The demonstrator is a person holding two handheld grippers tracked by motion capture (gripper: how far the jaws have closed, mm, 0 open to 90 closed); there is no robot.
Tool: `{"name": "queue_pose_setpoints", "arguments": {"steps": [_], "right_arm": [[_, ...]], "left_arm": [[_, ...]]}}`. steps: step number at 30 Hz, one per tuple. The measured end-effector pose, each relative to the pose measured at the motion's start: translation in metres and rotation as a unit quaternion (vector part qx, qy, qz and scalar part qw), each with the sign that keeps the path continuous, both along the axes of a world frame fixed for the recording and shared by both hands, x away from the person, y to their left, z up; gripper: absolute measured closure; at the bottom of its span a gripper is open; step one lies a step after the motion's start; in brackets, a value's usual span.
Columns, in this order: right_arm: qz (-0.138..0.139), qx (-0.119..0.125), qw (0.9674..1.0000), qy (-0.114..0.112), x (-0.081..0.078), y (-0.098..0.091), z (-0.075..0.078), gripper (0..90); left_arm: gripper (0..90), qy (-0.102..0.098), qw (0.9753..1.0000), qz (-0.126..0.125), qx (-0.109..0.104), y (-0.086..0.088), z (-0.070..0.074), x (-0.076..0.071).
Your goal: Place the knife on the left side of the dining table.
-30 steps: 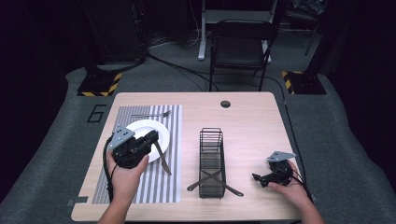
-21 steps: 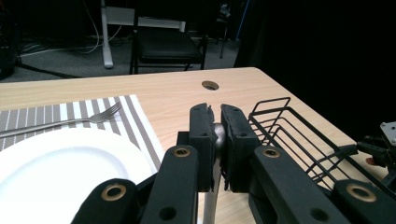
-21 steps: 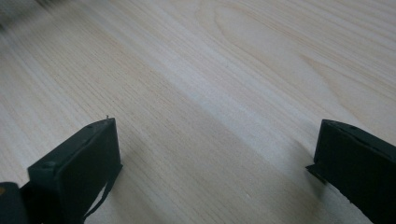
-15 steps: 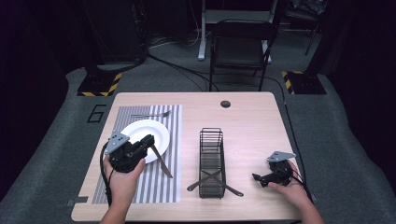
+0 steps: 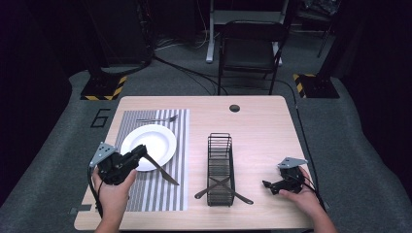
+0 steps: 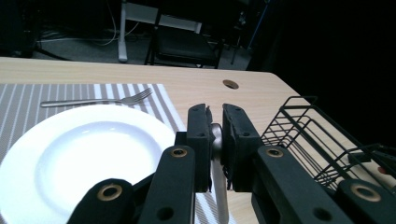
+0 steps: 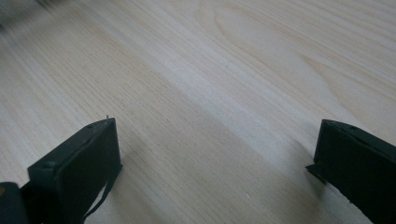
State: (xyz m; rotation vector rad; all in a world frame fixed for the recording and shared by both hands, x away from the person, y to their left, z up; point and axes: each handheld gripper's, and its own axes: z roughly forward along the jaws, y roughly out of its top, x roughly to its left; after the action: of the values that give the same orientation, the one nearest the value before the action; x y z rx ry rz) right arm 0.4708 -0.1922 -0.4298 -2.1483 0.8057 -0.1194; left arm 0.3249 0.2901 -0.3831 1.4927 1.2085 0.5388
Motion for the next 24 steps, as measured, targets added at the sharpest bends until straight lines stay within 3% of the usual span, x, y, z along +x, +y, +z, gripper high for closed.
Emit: {"name": "queue_pose_setpoints", "arguments": {"steps": [9,15,24], "right_arm": [[0.000,0.000,1.0000,0.000,0.000,0.000,0.000,0.0],[-0.001,0.000,1.0000,0.000,0.000,0.000,0.000,0.0],[0.000,0.000,1.0000,0.000,0.000,0.000,0.000,0.0]], "left_arm": [[79.6,0.008,0.9995,0.027,-0.015,0.025,-0.016,-0.003],[78.5,0.009,0.9990,0.031,-0.032,0.040,-0.029,-0.007],[76.3,0.016,0.9980,0.049,-0.037,0.054,-0.043,-0.010]]}}
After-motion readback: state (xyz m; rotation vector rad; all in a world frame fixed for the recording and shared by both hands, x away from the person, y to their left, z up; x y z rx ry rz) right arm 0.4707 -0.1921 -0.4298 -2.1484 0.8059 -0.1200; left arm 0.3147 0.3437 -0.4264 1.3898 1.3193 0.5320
